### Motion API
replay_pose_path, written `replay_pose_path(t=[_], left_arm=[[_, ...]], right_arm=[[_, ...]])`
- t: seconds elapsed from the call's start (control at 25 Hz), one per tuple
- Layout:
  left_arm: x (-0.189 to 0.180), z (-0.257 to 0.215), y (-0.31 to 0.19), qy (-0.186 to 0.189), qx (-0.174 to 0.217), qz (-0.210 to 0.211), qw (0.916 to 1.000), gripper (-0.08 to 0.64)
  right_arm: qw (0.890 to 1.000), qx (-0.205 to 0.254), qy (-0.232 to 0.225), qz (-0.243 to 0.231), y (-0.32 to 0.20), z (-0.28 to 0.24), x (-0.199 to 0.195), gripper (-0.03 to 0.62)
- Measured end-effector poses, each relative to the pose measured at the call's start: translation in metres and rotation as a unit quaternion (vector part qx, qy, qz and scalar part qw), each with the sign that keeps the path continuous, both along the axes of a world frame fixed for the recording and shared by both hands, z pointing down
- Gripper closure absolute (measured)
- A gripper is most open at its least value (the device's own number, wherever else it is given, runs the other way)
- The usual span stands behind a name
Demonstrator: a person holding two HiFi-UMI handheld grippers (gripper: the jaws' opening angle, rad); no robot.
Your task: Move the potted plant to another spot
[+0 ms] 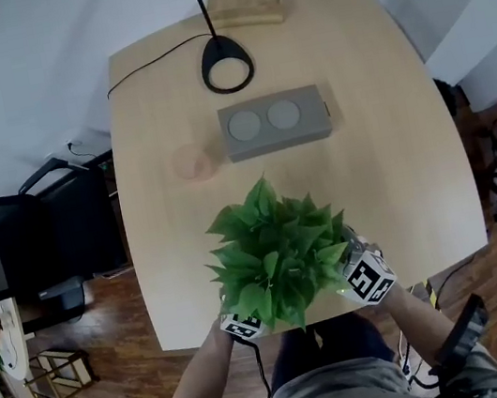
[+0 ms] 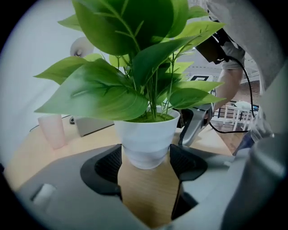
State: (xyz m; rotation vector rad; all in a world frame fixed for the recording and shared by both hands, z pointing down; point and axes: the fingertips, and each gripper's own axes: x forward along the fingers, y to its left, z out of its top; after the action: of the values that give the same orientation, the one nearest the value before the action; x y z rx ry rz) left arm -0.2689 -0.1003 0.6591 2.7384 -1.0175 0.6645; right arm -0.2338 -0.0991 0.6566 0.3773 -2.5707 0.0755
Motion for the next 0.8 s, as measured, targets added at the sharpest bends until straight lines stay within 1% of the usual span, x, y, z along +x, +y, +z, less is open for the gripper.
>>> replay_pose_path(t=[0.04,0.08,0.12,0.28,0.4,0.52,0.8], left_arm=[[0.001,0.000,0.001,0.001,0.000,-0.002,1.0000,0.231],[0.001,0.000,0.001,0.002,0.000,-0.006,1.0000,0.232],[0.001,-0.001,0.000,0.001,-0.001,-0.009,1.0000,0.232],[0.003,-0.008,-0.006,0.001,-0.007,-0.025,0.9997,0.232],[0.006,-0.026,-0.009,0.003,-0.007,-0.028,0.9996,0.232],[0.004,-0.055,-0.010,0.003,0.006,-0.021,0.9998,0.233],[-0.002,-0.146,-0.029,0.004,0.054,-0.010,0.9985,0.235]], right_arm=[[1.000,0.001,0.000,0.002,-0.001,0.001,0.001,0.213],[1.000,0.002,0.000,0.005,-0.002,0.000,0.002,0.239],[1.000,0.004,0.001,0.006,-0.004,0.000,0.001,0.281],[1.000,0.014,0.008,0.001,-0.008,-0.009,0.003,0.281],[1.000,0.025,0.008,0.000,-0.011,-0.029,0.007,0.281],[0.999,0.036,-0.002,0.006,-0.013,-0.058,0.003,0.281],[0.997,0.067,-0.031,0.009,-0.029,-0.148,-0.004,0.281]])
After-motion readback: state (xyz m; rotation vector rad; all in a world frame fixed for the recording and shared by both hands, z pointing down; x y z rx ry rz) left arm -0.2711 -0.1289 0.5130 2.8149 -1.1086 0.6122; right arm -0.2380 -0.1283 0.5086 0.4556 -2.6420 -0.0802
